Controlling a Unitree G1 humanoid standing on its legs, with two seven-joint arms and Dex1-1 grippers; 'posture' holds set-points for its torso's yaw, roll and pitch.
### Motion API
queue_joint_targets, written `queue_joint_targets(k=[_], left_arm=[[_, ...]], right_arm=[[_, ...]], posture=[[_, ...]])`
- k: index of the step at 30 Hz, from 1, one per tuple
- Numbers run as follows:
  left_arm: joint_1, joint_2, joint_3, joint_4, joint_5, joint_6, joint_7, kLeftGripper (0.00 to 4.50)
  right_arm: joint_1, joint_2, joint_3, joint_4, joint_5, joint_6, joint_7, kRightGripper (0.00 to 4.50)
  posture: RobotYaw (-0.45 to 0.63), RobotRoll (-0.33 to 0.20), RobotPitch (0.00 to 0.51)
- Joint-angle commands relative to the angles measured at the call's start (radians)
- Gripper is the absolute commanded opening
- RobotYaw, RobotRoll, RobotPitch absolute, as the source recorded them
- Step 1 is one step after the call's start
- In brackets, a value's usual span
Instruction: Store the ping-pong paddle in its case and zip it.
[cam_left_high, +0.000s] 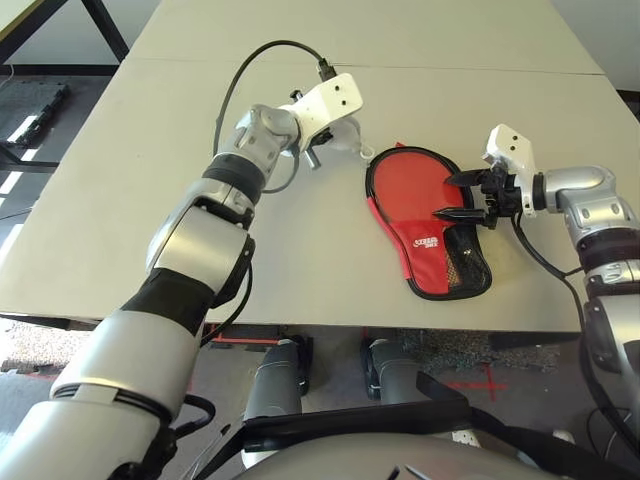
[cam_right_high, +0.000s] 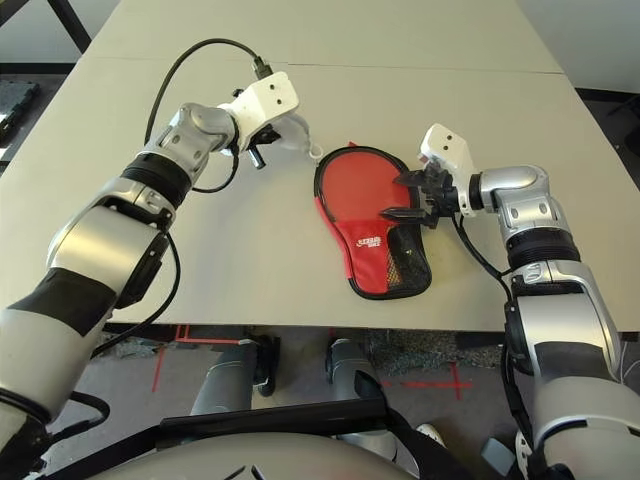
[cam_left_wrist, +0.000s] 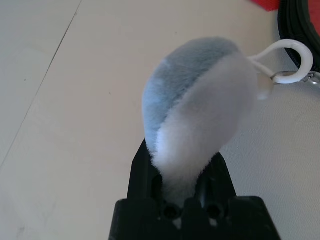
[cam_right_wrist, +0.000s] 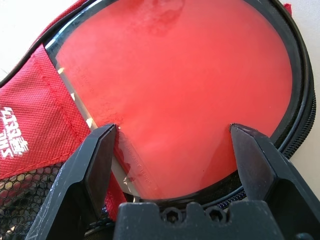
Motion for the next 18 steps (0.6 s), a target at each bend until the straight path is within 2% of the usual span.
queue_joint_targets(k=[1,9,18], left_arm=[[-0.04,-0.018,0.023,0.036,0.025,-0.019,0.067,0.29],[-0.076,-0.064,0.064,0.064,0.042,-0.028,0.184,0.29],[-0.118,-0.107,0.149,0.076,0.029,-0.055,0.396,0.28]], right_arm=[[0.079,0.002,0.049,0.01,-0.029,0.055,0.009,4.5],[0.119,-0.003,0.044,-0.063,-0.017,0.098,0.001,4.5],[0.142,-0.005,0.049,-0.108,-0.004,0.125,-0.01,4.5]], posture=[[-0.06,0.0,0.238],[-0.08,0.0,0.242],[-0.11,0.0,0.244]])
